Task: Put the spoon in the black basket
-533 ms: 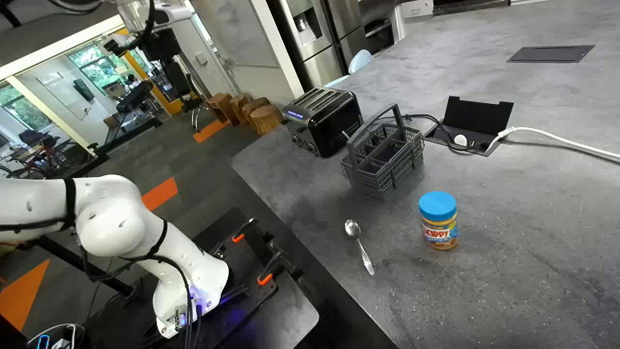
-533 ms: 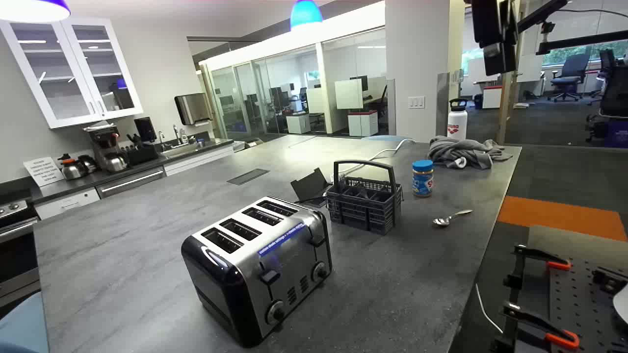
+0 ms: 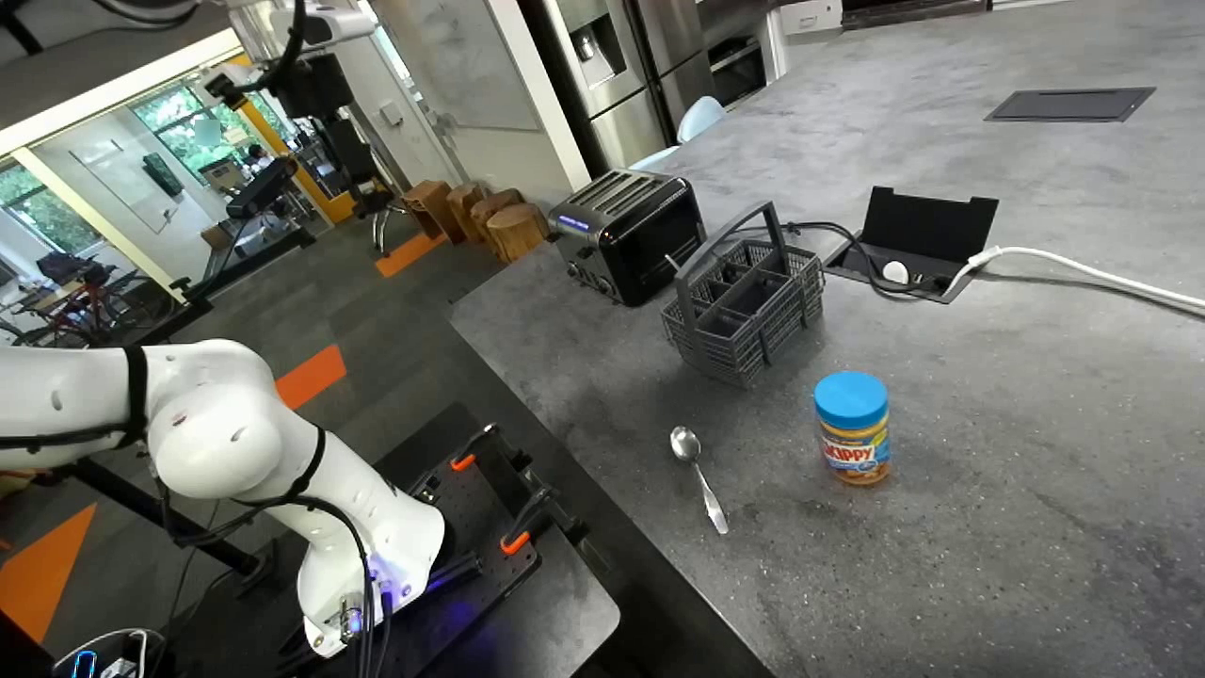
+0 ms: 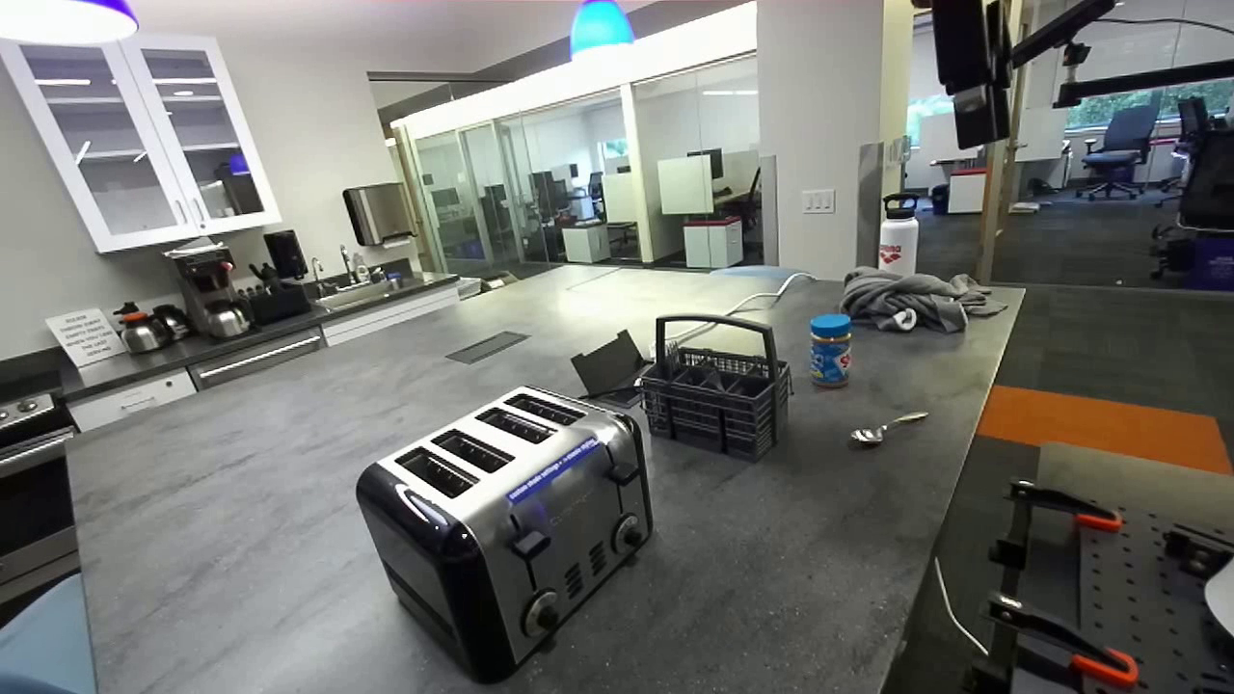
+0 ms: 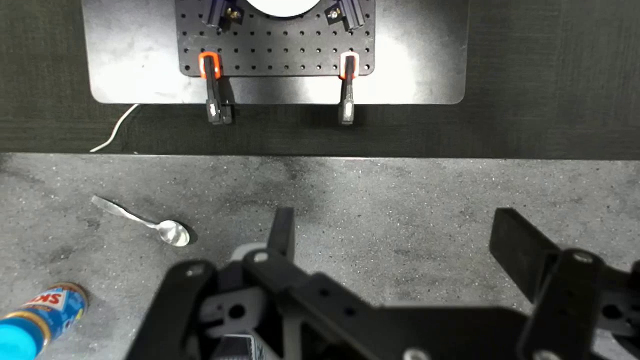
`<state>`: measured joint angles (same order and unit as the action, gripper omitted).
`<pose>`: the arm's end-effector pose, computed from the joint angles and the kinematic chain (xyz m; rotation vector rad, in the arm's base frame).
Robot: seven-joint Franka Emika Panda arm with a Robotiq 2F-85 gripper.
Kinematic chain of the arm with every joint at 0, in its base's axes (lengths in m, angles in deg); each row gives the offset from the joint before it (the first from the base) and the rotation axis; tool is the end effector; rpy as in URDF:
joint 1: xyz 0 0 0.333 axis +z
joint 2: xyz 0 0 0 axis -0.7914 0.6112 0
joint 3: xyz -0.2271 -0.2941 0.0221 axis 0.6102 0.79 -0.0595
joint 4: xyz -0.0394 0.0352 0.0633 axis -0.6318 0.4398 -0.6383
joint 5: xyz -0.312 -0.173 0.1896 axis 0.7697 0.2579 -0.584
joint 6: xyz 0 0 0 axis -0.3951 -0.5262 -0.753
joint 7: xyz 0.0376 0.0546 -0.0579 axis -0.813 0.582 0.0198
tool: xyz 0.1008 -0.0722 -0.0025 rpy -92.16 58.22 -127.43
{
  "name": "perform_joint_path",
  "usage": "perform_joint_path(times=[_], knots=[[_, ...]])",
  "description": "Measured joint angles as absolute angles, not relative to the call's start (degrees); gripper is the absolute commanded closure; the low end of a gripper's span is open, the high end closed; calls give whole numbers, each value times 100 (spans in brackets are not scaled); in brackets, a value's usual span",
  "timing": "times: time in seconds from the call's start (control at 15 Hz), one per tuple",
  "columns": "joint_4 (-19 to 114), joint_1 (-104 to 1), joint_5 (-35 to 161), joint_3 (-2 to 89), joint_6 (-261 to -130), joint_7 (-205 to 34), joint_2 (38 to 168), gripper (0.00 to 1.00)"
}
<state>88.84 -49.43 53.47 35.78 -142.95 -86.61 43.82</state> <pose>0.2686 0.0556 0.6014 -3.0797 -0.0003 0.2504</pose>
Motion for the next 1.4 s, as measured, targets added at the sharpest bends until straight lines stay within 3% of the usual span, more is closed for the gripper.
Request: perform_joint_path(times=[0.33,0.93,1.4], knots=[[8994,-4932,6339,4164,-14409,-6851,4406,0],[9795,-4935,7166,6302,-16153,-3444,4886,0],[9801,-5021,7126,6419,-16255,-3189,5193,0]])
